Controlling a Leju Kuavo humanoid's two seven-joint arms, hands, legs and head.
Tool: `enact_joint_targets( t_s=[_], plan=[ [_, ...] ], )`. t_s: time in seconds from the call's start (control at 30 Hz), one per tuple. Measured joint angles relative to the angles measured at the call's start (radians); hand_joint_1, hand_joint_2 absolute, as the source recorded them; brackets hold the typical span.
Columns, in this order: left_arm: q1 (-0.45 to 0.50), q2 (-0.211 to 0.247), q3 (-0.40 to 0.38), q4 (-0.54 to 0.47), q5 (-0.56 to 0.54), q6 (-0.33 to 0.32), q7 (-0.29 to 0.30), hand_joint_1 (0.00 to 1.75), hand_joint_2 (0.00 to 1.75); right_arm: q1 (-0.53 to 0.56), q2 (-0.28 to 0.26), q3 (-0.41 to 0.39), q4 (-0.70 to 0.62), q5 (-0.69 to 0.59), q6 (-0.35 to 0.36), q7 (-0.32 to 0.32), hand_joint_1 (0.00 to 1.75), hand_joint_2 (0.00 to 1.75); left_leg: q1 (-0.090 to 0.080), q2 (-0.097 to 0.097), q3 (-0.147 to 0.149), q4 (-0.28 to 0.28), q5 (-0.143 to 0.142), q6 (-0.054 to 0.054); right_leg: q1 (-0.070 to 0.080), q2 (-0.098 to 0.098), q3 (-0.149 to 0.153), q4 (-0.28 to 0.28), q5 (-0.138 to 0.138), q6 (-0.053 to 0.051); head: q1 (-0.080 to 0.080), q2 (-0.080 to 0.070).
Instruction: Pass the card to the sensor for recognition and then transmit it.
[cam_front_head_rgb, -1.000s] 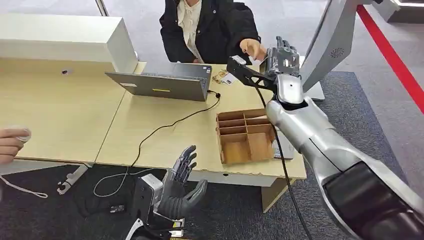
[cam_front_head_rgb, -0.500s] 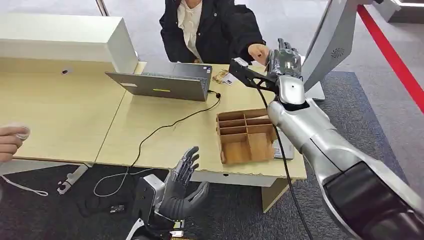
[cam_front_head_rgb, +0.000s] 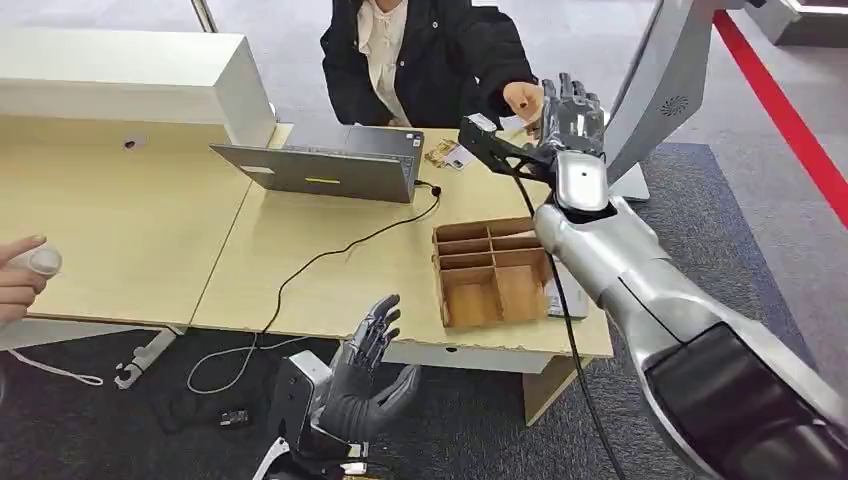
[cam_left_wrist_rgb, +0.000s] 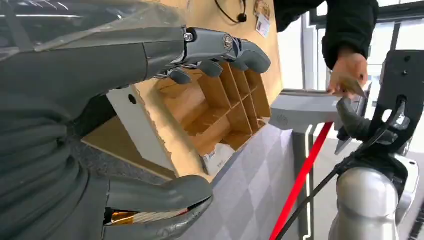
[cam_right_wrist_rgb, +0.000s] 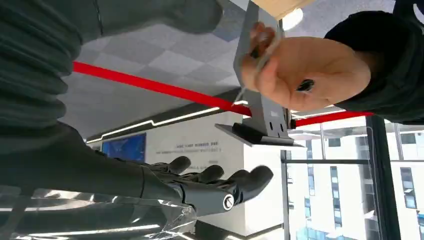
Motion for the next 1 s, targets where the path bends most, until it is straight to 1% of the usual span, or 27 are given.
enact_joint_targets(
  t_s=[0.33,0.43,0.5,0.6,0.63,0.67,0.77,0.83,0.9,1.0],
  plan=[
    [0.000,0.000,0.000,0.000,0.006,0.013,0.000,0.00,1.75,0.000,0.003,0.002,0.000,0.000,-0.047,0.007,0.00,0.00,0.000,0.000,0.000,0.000,0.000,0.000,0.000,0.000,0.000,0.000,0.000,0.000,0.000,0.000],
    [-0.001,0.000,0.000,0.000,0.008,0.021,-0.003,0.00,1.75,0.000,0.002,0.002,0.000,-0.018,-0.084,0.001,0.00,0.00,0.000,0.000,0.000,0.000,0.000,0.000,0.000,0.000,0.000,0.000,0.000,0.000,0.000,0.000],
    [-0.001,0.000,0.000,0.000,0.008,0.028,-0.003,0.00,1.75,0.000,0.001,0.001,0.000,-0.049,-0.136,-0.020,0.00,0.00,0.000,0.000,0.000,0.000,0.000,0.000,0.000,0.000,0.000,0.000,0.000,0.000,0.000,0.000],
    [0.001,0.000,0.000,0.000,0.008,0.064,-0.003,0.00,1.75,0.005,0.000,-0.022,-0.006,-0.133,-0.306,-0.099,0.00,0.00,0.000,0.000,0.000,0.000,0.000,0.000,0.000,0.000,0.000,0.000,0.000,0.000,0.000,0.000],
    [0.003,0.001,0.000,-0.001,0.009,0.082,-0.003,0.00,1.75,0.009,-0.001,-0.031,-0.011,-0.155,-0.353,-0.132,0.00,0.00,0.000,0.000,0.000,0.000,0.000,0.000,0.000,0.000,0.000,0.000,0.000,0.000,0.000,0.000],
    [0.005,0.002,0.000,-0.003,0.011,0.106,-0.003,0.00,1.75,0.017,0.000,-0.042,-0.019,-0.150,-0.394,-0.166,0.00,0.00,0.000,0.000,0.000,0.000,0.000,0.000,0.000,0.000,0.001,0.000,0.000,0.000,0.000,0.000],
    [0.010,0.008,0.000,-0.011,0.020,0.166,0.001,0.00,1.75,0.068,0.003,-0.098,-0.081,-0.064,-0.403,-0.229,0.00,0.00,0.000,0.000,0.001,0.000,0.000,0.000,0.000,0.000,0.001,0.000,0.000,0.000,0.000,0.000],
    [0.020,0.014,0.000,-0.026,0.023,0.211,0.011,0.00,1.75,0.120,0.015,-0.150,-0.130,-0.012,-0.404,-0.295,0.00,0.00,0.001,-0.001,0.001,0.000,0.000,0.000,0.001,0.000,0.001,0.000,0.000,0.000,0.000,0.000],
    [0.025,0.021,0.000,-0.038,0.021,0.238,0.022,0.00,1.75,0.172,0.032,-0.206,-0.184,0.020,-0.405,-0.349,0.00,0.00,0.001,-0.001,0.001,0.000,0.000,0.000,0.001,0.000,0.002,0.000,0.000,0.000,0.000,0.000],
    [0.042,0.034,0.002,-0.064,-0.007,0.266,0.051,0.00,1.75,0.294,0.070,-0.313,-0.298,0.045,-0.405,-0.469,0.00,0.00,0.002,-0.001,0.001,0.000,0.000,0.000,0.002,-0.001,0.002,0.000,0.000,0.000,0.000,0.000]
  ],
)
